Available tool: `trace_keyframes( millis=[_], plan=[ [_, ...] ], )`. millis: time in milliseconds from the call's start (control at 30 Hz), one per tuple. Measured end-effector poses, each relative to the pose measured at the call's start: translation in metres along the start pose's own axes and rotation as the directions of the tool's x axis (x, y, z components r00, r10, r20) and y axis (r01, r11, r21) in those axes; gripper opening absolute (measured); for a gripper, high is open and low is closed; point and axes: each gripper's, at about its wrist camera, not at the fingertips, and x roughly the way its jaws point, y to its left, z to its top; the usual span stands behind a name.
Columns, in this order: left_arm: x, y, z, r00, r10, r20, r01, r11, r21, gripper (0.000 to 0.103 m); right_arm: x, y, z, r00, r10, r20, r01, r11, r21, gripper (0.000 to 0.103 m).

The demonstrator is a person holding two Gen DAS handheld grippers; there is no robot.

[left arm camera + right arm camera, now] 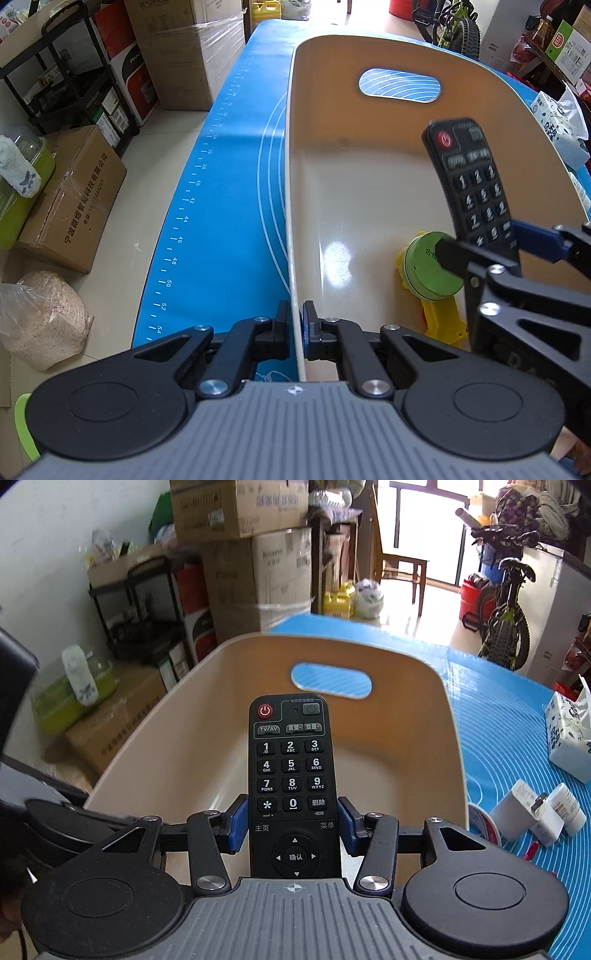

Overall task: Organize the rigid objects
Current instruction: 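Carry the black remote into the basket and release it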

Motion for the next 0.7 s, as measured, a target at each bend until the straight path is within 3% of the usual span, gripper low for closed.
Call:
trace_keyframes(
  millis=[200, 300, 467, 700],
  plan=[
    [0.0, -0.001, 0.001, 1.0, 0.006, -0.001, -0.006, 1.0, 0.005, 0.01, 0.022, 0.001, 0.007, 0.99, 0.005, -0.144, -0.004, 1.0, 0.008, 0.054],
    [0.0, -0.001, 0.001, 1.0, 0.008, -0.001, -0.008, 1.0, 0.006, 0.01, 0.028, -0.002, 0.006, 0.985, 0.019, -0.172, -0.013, 0.999, 0.037, 0.054],
    [0.0, -0.001, 0.0, 1.0, 0.011, -0.001, -0.011, 1.0, 0.008, 0.01, 0.022, -0.007, 0.001, 0.991, 0.036, -0.13, -0.028, 0.998, 0.063, 0.071],
    [0.001, -0.001, -0.001, 1.0, 0.015, -0.001, -0.015, 1.0, 0.01, 0.01, -0.002, -0.014, -0.002, 0.997, 0.046, -0.056, -0.043, 0.998, 0.048, 0.073]
  ],
)
